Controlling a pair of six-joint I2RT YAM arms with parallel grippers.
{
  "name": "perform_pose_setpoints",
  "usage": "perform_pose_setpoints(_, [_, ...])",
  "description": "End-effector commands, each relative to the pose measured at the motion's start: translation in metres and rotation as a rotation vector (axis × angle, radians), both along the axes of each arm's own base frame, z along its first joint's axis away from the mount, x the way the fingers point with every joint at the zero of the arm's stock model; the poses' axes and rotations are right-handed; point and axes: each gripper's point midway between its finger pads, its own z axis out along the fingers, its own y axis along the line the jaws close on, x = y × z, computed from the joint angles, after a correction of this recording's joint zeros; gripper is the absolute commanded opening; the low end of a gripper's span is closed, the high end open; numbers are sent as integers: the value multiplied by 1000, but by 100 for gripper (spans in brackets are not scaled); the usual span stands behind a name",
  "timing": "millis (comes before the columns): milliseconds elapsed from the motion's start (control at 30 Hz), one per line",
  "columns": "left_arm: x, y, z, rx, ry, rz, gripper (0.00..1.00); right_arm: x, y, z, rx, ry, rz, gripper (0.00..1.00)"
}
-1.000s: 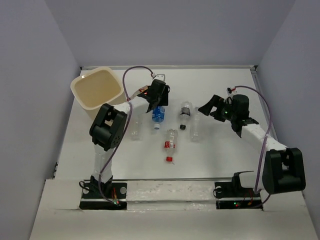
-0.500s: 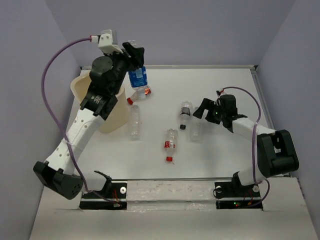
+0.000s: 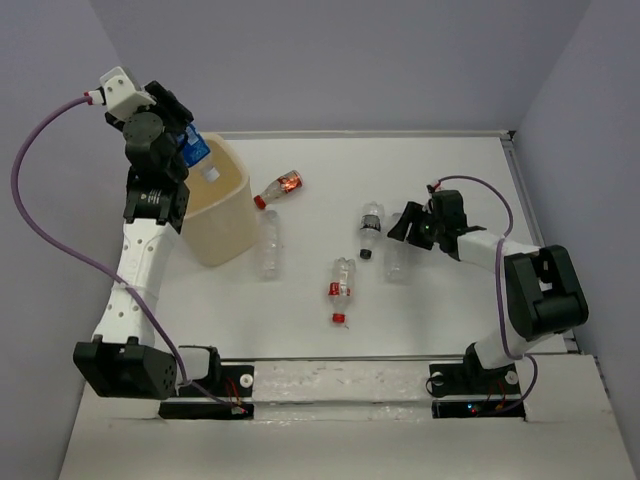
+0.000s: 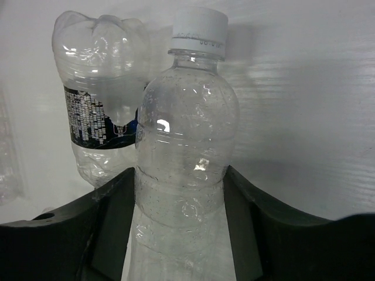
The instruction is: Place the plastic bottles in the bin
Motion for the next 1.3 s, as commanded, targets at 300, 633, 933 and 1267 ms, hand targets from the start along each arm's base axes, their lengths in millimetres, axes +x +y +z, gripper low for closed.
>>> perform_pose_setpoints(300, [1,19,-45,37,-3,116,99,7,-14,55,-53,-148,-66,33])
perform_pose_setpoints(633, [-59,-72,-11,1,-33,-310,99,-32,-5,177,54,-446,-38,33])
perform_pose_setpoints(933, [-142,-142,-120,-78,234,-714,99,-31,107,326,223,-733,186,30])
perform_pose_setpoints(1267, [-203,-175,-252,-411,557,-889,99,9,269,434,336,-964,397,30])
